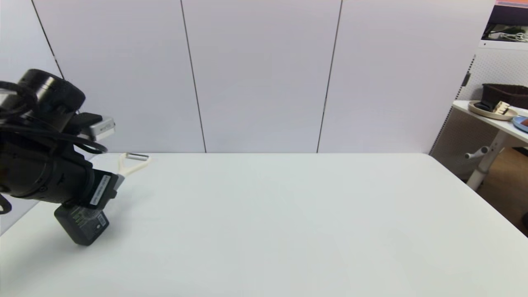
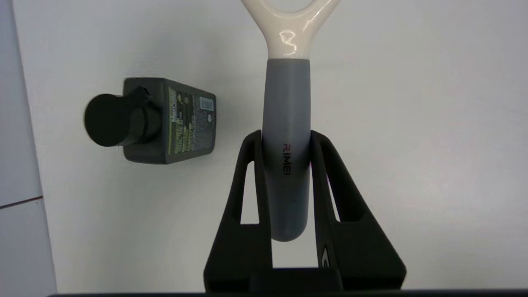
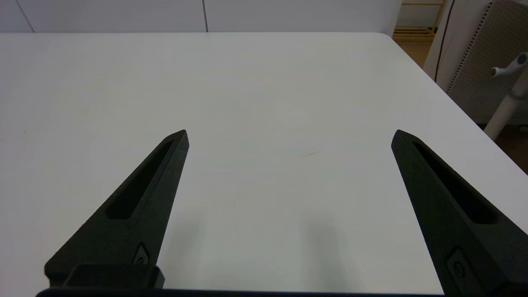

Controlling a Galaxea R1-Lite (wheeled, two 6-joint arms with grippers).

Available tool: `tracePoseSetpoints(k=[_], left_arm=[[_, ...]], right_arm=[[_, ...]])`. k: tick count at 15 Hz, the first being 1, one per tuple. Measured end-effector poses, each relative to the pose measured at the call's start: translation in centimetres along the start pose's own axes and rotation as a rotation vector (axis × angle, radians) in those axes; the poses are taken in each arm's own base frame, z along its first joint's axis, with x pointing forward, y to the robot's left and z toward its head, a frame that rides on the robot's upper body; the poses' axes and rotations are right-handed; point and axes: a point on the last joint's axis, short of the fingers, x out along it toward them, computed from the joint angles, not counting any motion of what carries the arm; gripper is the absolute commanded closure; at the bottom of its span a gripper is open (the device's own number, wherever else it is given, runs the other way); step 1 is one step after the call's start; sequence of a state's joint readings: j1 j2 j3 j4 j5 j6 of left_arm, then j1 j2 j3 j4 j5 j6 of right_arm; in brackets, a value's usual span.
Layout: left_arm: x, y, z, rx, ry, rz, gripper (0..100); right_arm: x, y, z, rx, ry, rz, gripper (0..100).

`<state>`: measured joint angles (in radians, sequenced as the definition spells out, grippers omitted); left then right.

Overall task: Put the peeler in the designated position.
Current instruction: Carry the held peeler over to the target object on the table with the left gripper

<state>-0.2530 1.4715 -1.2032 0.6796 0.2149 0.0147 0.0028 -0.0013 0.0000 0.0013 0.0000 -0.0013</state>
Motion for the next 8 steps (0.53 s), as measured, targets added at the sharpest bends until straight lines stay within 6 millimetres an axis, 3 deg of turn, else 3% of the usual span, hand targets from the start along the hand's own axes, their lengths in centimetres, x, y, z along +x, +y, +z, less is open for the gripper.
tracePoseSetpoints(k=[8], left_arm=[[7.4, -1.5, -2.3, -0.054, -0.004, -0.008, 100]], right_arm=[[0.0, 0.0, 0.0, 0.0, 0.0, 0.0, 0]])
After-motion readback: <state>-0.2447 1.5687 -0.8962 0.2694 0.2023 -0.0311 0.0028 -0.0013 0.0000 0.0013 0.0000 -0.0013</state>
